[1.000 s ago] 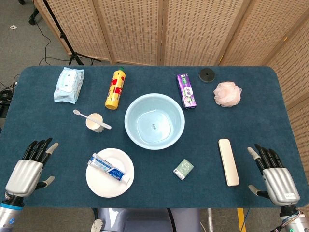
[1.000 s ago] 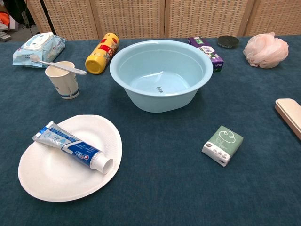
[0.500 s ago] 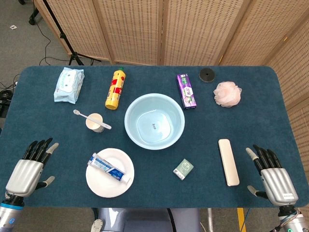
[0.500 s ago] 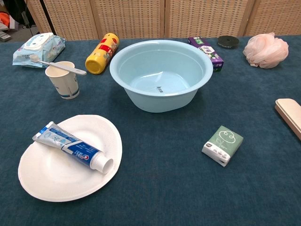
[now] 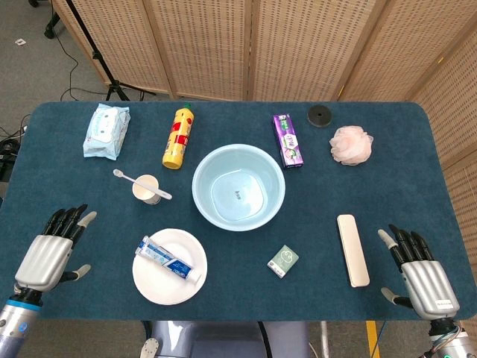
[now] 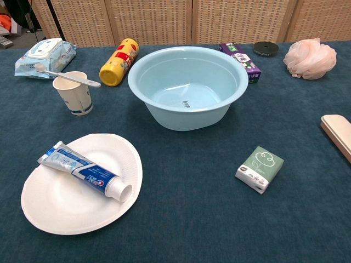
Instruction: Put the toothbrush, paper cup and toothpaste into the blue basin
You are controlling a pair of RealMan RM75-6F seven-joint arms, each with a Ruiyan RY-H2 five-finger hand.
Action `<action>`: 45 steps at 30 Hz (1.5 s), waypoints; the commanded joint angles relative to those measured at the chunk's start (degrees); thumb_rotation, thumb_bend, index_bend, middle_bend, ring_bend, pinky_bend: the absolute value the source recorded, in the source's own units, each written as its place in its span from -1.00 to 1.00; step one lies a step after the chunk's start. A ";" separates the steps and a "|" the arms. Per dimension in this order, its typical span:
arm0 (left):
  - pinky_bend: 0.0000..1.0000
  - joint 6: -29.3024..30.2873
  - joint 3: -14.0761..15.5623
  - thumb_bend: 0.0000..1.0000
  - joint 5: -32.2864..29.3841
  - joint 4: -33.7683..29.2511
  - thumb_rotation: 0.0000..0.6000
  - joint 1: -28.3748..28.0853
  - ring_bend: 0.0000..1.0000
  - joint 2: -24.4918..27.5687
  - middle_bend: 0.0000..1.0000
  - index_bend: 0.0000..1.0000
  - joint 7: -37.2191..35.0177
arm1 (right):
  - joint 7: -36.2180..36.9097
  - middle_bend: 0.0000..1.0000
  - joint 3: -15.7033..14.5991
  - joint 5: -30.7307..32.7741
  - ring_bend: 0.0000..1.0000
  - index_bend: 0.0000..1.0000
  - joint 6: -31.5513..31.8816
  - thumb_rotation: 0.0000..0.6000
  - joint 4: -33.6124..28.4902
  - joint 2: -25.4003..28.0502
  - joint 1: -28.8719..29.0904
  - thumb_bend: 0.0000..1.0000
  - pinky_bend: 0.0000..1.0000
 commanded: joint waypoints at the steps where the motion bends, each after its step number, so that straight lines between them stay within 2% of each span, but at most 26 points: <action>1: -0.93 -7.90 -4.50 -0.72 -7.15 -4.99 1.00 -6.24 -1.00 6.24 -1.00 -1.00 -0.87 | -0.20 -1.00 -0.08 -0.12 -1.00 -1.00 -0.09 1.00 -0.04 -0.15 0.05 -0.81 -1.00; 8: -0.93 -15.96 -9.25 -0.69 -19.11 -6.76 1.00 -14.21 -1.00 8.69 -1.00 -0.65 2.33 | -0.38 -1.00 -0.32 -0.34 -1.00 -1.00 -0.73 1.00 -0.04 -0.36 0.31 -0.81 -1.00; 14: -0.93 -18.65 -11.27 -0.53 -28.19 -4.69 1.00 -20.46 -1.00 5.42 -1.00 -0.44 7.70 | 0.19 -1.00 -0.39 -0.20 -1.00 -1.00 -1.20 1.00 0.17 -0.34 0.54 -0.81 -1.00; 20: -0.94 -21.91 -10.92 -0.49 -39.88 -2.19 1.00 -27.79 -1.00 1.30 -1.00 -0.34 14.51 | 0.88 -1.00 -0.34 0.06 -1.00 -1.00 -1.27 1.00 0.40 -0.19 0.61 -0.81 -1.00; 26: -0.93 -18.98 -9.55 -0.39 -47.56 0.35 1.00 -32.78 -1.00 -3.13 -1.00 -0.20 21.11 | 0.69 -1.00 -0.80 -0.26 -1.00 -1.00 -0.94 1.00 0.52 -0.05 0.21 -0.81 -1.00; 32: -0.94 -17.22 -8.81 -0.37 -52.15 4.18 1.00 -35.91 -1.00 -6.95 -1.00 -0.16 23.60 | 0.36 -1.00 -1.33 -0.49 -1.00 -1.00 -0.23 1.00 0.57 0.24 -0.54 -0.81 -1.00; 37: -0.93 -16.38 -8.53 -0.38 -52.91 7.42 1.00 -37.43 -1.00 -8.75 -1.00 -0.16 24.29 | 0.20 -1.00 -1.51 0.05 -1.00 -1.00 0.29 1.00 0.84 0.37 -1.18 -0.81 -1.00; 45: -0.93 -18.19 -8.09 -0.36 -55.16 11.05 1.00 -39.51 -1.00 -10.83 -1.00 -0.16 23.98 | 0.63 -1.00 -1.79 0.04 -1.00 -1.00 1.52 1.00 0.80 0.87 -2.19 -0.81 -1.00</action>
